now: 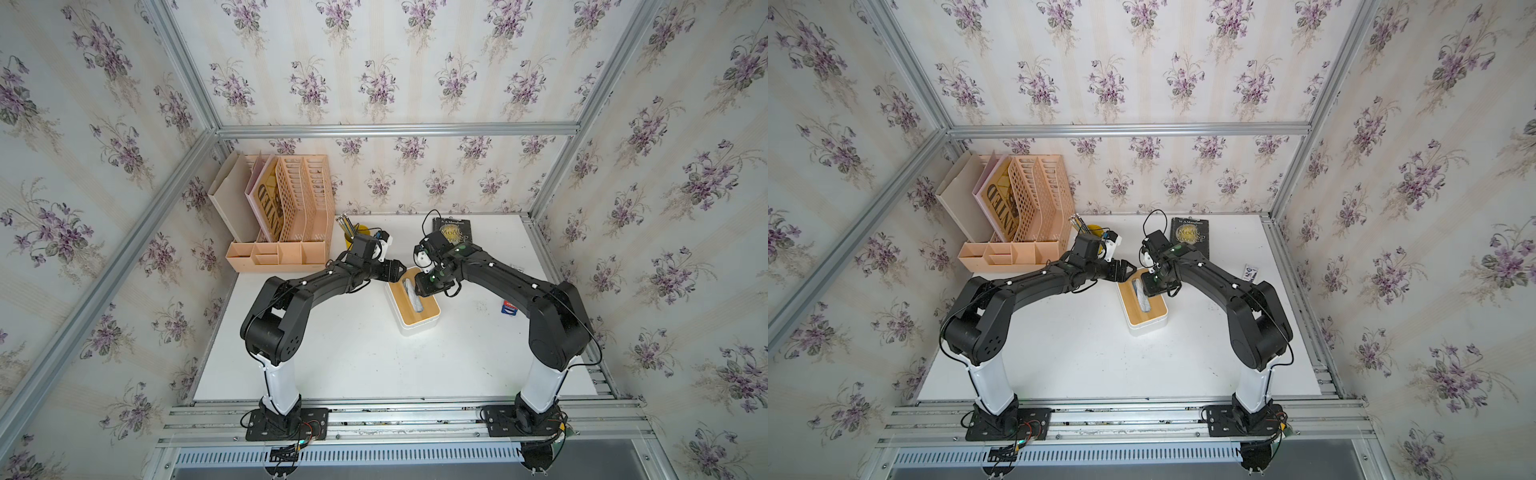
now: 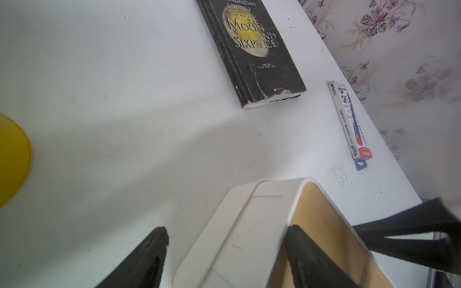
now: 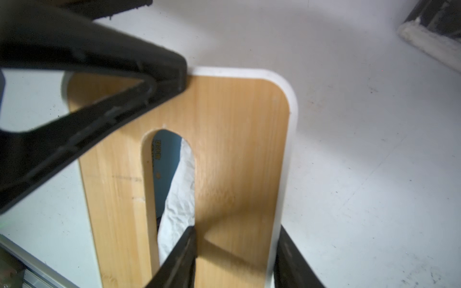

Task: Put the tissue paper into the tissue box
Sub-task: Adjust the box lid on the tissue box.

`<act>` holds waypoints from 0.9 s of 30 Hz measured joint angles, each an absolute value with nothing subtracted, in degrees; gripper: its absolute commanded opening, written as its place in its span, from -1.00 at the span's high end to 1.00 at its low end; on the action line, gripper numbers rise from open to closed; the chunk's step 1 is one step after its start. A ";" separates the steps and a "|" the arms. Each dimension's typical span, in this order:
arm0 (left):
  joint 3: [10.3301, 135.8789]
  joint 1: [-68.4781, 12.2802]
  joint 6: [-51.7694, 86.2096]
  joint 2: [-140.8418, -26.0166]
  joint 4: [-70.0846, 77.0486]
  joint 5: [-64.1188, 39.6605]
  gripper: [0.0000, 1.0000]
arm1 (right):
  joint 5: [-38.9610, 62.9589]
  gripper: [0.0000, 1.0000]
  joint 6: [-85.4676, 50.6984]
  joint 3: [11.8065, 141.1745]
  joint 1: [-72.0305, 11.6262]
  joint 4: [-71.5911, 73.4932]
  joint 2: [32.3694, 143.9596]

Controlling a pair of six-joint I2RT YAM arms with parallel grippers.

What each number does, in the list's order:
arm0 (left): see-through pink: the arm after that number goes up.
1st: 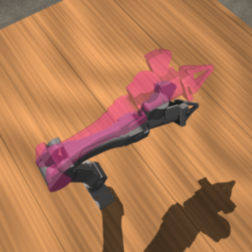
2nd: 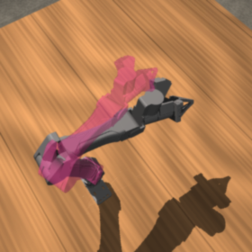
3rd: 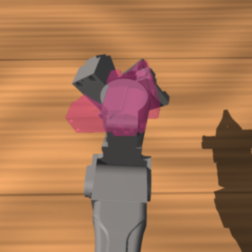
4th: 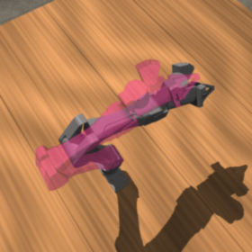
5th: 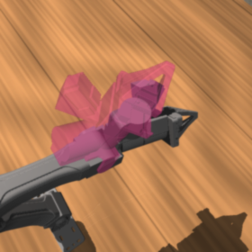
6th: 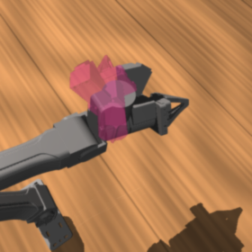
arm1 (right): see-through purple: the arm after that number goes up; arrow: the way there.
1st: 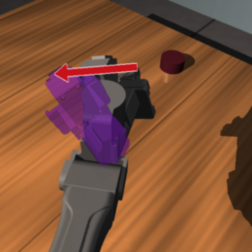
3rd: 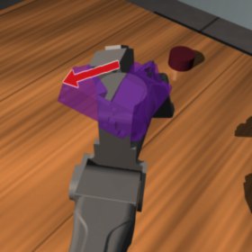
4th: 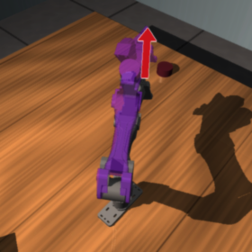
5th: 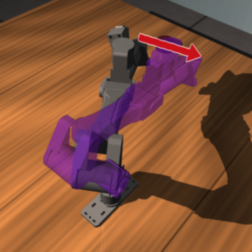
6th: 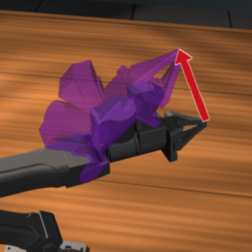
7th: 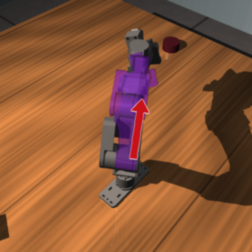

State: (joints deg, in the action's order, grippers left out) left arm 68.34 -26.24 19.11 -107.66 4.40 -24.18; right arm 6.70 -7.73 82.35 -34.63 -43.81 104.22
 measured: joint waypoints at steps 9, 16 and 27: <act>68.40 -26.26 19.14 -107.87 5.43 -24.45 -0.57 | 5.82 0.56 -6.59 85.49 -33.78 -48.07 104.42; 68.40 -26.26 19.14 -107.87 5.82 -24.43 -0.56 | 5.32 0.56 -6.22 87.46 -33.67 -50.24 104.42; 68.05 -26.37 19.11 -107.77 5.76 -25.82 -0.56 | 5.61 0.52 -6.74 80.97 -33.56 -46.09 100.97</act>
State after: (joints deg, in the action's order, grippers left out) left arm 68.05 -26.37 19.11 -107.77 5.76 -25.82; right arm 5.61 -6.74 80.97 -33.56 -46.09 100.97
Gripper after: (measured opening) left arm 0.781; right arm 0.469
